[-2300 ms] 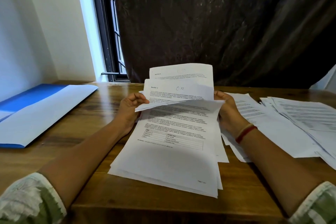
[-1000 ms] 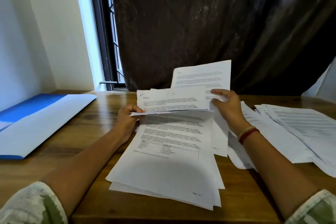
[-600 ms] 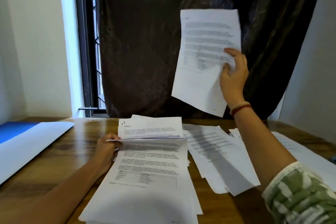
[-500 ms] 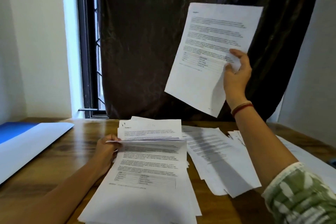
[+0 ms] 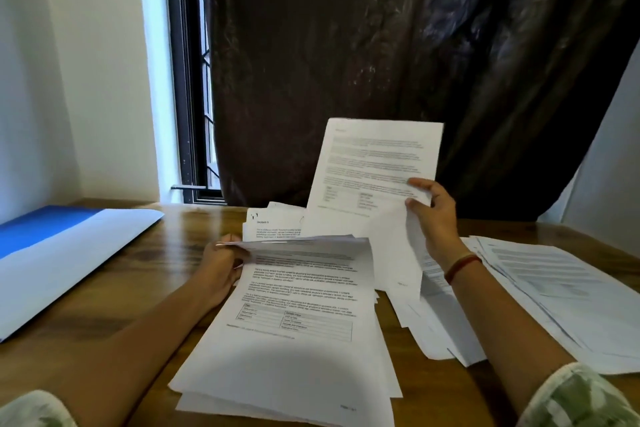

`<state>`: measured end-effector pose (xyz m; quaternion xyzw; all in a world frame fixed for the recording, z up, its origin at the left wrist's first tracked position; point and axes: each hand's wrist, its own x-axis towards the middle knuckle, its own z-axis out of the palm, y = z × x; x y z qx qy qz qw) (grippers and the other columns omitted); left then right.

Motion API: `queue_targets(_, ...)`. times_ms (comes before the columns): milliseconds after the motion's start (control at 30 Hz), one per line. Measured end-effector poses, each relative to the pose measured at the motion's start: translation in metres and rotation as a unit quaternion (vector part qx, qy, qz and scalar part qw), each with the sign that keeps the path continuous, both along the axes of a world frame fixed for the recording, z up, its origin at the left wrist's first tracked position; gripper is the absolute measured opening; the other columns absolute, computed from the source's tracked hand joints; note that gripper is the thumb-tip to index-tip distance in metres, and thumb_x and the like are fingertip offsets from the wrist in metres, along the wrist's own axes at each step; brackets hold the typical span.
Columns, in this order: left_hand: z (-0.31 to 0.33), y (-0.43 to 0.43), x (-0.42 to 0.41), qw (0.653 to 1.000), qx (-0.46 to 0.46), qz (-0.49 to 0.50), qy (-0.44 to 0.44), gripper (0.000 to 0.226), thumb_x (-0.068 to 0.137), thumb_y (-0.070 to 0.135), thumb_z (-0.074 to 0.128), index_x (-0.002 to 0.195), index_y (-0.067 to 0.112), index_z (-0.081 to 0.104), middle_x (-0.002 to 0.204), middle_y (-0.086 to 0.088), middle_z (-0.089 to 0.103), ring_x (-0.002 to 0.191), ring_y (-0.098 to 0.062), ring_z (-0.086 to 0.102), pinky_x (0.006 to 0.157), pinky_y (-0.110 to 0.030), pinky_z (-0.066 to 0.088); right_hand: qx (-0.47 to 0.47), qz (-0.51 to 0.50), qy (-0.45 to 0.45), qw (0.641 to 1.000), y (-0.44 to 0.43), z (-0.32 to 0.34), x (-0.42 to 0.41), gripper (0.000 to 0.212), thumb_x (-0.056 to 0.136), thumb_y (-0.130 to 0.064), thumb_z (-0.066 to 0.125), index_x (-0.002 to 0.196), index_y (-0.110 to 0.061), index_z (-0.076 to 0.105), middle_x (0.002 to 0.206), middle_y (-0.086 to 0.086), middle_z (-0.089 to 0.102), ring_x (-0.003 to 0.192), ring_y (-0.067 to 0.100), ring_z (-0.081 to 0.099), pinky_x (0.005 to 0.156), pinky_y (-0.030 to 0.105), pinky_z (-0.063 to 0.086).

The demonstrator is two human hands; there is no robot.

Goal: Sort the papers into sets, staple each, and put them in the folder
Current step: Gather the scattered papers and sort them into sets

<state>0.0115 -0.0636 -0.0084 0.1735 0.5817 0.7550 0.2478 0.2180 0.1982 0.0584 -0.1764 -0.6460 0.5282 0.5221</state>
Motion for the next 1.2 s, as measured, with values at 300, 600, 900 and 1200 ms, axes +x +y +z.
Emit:
queue_targets(300, 0.001, 0.004, 0.001, 0.999, 0.014, 0.024, -0.021, 0.025, 0.082, -0.018, 0.045, 0.081, 0.006, 0.051, 0.081, -0.014, 0.067, 0.069, -0.025, 0.064, 0.053, -0.030, 0.056, 0.030, 0.112, -0.149, 0.982, -0.027, -0.028, -0.028, 0.030, 0.088, 0.004, 0.062, 0.101, -0.024, 0.064, 0.122, -0.001, 0.061, 0.109, 0.016, 0.061, 0.093, 0.037, 0.054)
queue_targets(600, 0.005, -0.003, 0.005, 0.995, 0.061, 0.057, -0.060, 0.024, 0.079, -0.019, 0.050, 0.094, -0.003, 0.059, 0.090, -0.020, 0.068, 0.068, -0.029, 0.070, 0.058, -0.036, 0.060, 0.046, 0.109, -0.317, 0.941, -0.051, -0.034, -0.023, 0.104, 0.079, -0.023, 0.078, 0.151, -0.038, 0.005, 0.099, -0.009, 0.061, 0.093, 0.014, 0.060, 0.086, 0.040, 0.050)
queue_targets(900, 0.004, -0.005, -0.001, 0.992, 0.080, 0.080, -0.049, 0.028, 0.079, -0.018, 0.050, 0.095, 0.004, 0.052, 0.099, -0.026, 0.065, 0.080, -0.037, 0.066, 0.057, -0.036, 0.058, 0.023, 0.111, -0.291, 0.950, -0.065, -0.032, -0.028, 0.019, 0.098, -0.033, 0.051, 0.110, -0.018, 0.056, 0.091, -0.004, 0.066, 0.080, 0.016, 0.066, 0.051, 0.018, 0.050)
queue_targets(1200, -0.002, 0.003, -0.002, 0.993, 0.058, 0.103, 0.006, 0.033, 0.083, -0.015, 0.054, 0.063, 0.011, 0.047, 0.056, -0.001, 0.066, 0.049, -0.016, 0.064, 0.044, -0.022, 0.051, -0.041, 0.108, -0.238, 0.964, -0.054, -0.040, -0.025, 0.031, 0.093, -0.045, 0.055, 0.109, -0.020, 0.061, 0.111, -0.001, 0.066, 0.109, 0.025, 0.060, 0.094, 0.039, 0.051)
